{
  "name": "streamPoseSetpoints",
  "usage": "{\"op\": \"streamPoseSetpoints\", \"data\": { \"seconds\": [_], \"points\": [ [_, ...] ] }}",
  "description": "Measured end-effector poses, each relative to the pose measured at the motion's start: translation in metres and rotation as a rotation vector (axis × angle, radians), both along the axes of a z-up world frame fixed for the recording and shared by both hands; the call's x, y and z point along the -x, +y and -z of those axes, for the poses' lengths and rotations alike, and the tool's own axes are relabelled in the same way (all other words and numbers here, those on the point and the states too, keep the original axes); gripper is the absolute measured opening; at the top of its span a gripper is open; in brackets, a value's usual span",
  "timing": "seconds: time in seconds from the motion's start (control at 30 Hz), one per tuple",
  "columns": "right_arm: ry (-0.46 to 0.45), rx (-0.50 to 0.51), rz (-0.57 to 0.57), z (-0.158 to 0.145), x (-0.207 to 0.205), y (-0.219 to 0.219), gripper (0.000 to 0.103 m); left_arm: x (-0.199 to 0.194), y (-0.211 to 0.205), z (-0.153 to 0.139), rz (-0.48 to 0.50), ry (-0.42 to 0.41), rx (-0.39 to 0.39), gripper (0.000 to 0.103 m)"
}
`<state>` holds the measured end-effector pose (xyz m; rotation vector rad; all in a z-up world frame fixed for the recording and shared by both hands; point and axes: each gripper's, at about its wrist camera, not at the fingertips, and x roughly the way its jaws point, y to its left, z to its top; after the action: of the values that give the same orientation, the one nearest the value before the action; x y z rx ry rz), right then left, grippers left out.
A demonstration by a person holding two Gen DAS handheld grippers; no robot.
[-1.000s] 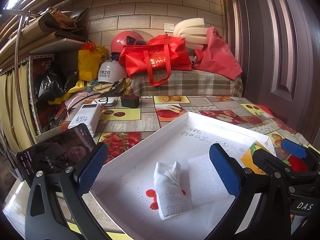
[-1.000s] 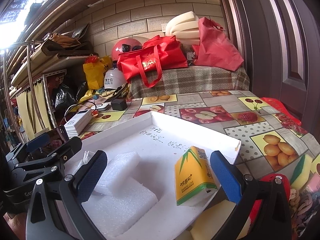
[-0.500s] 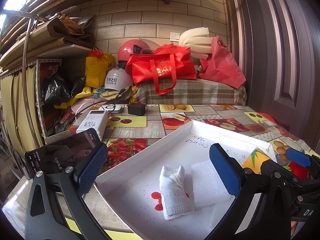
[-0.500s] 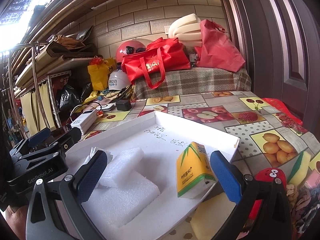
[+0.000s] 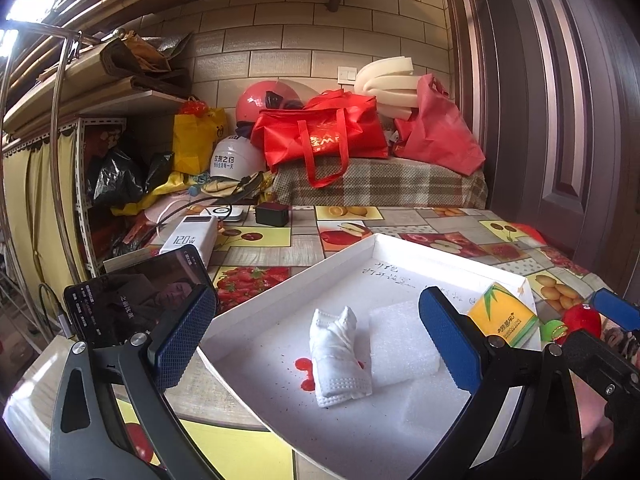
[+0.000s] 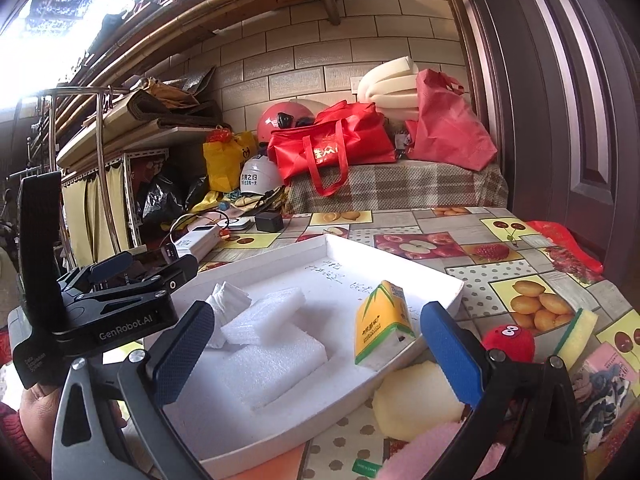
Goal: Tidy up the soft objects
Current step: 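Move both grippers back toward the remaining soft items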
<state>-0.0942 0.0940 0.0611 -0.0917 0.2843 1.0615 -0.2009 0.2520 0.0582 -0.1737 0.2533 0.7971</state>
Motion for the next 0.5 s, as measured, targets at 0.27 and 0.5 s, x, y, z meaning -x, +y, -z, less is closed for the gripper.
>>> {"op": "streamPoseSetpoints", "data": {
  "seconds": [0.27, 0.5],
  "points": [
    [0.031, -0.234, 0.167, -0.021, -0.028, -0.110, 0.103, 0.040, -0.038, -0.018, 0.111, -0.236, 0.036, 0.103],
    [0.153, -0.152, 0.301, -0.010, -0.096, -0.176, 0.103, 0.011, -0.076, -0.020, 0.385, -0.198, 0.136, 0.102]
  ]
}}
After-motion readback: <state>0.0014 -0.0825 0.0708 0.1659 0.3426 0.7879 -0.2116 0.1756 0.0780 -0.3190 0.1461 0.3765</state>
